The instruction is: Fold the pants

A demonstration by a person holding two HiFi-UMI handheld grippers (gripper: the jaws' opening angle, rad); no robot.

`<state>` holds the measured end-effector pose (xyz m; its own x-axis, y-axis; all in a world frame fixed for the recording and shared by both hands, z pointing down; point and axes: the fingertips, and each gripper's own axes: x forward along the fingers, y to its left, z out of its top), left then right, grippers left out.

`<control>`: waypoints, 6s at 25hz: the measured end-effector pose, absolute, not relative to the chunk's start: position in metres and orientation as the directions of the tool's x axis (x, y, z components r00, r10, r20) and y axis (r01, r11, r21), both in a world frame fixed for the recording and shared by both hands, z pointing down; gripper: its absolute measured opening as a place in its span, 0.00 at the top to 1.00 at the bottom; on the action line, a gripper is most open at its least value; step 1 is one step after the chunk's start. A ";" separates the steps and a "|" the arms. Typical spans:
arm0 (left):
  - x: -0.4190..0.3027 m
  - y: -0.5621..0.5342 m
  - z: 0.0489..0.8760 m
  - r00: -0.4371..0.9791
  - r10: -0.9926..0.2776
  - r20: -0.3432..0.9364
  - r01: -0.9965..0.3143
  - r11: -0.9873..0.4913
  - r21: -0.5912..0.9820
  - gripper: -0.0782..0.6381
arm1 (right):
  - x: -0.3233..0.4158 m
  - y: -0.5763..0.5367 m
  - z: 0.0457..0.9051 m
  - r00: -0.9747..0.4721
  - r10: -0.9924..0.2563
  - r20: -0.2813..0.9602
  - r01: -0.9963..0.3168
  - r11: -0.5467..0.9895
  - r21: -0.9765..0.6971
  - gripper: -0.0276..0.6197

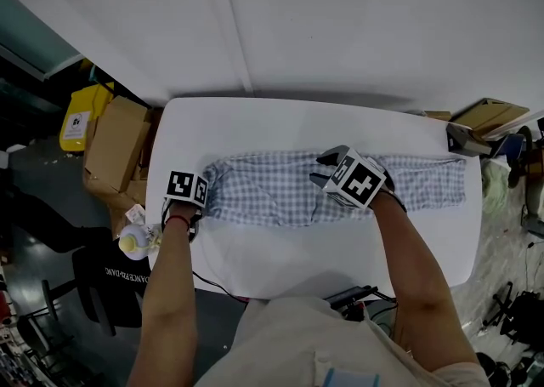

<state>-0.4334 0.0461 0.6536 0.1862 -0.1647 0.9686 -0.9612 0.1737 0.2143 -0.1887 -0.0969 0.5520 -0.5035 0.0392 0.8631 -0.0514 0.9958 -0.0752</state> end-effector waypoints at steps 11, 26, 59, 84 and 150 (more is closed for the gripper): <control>-0.462 0.046 0.589 0.056 -0.138 0.989 -0.979 0.188 0.082 0.79 | -0.138 -0.115 0.545 -0.498 -0.009 0.867 -0.120 0.991 -0.058 0.71; -0.271 -0.019 0.527 0.451 -0.415 0.790 -0.835 0.118 0.538 0.79 | -0.102 -0.097 0.517 -0.630 0.045 0.775 -0.160 0.969 -0.186 0.71; -0.165 -0.048 0.540 0.272 -0.542 0.795 -0.962 -0.170 0.213 0.72 | -0.196 -0.080 0.545 -0.676 0.249 0.694 -0.503 0.532 -0.681 0.79; -0.084 -0.077 0.525 0.568 -0.398 0.721 -0.818 -0.171 0.550 0.75 | -0.018 -0.149 0.513 -0.554 0.075 0.829 -0.572 0.690 -0.444 0.80; 0.061 -0.129 0.534 0.566 -0.317 0.761 -0.822 -0.285 0.493 0.71 | 0.286 -0.207 0.608 -0.129 -0.105 0.986 -0.634 0.774 0.000 0.82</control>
<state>0.0615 -0.1292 0.5338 0.5665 -0.3166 0.7608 -0.8219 -0.2847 0.4934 0.2864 -0.2071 0.6082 -0.1290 -0.1054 0.9860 -0.6337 0.7736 -0.0002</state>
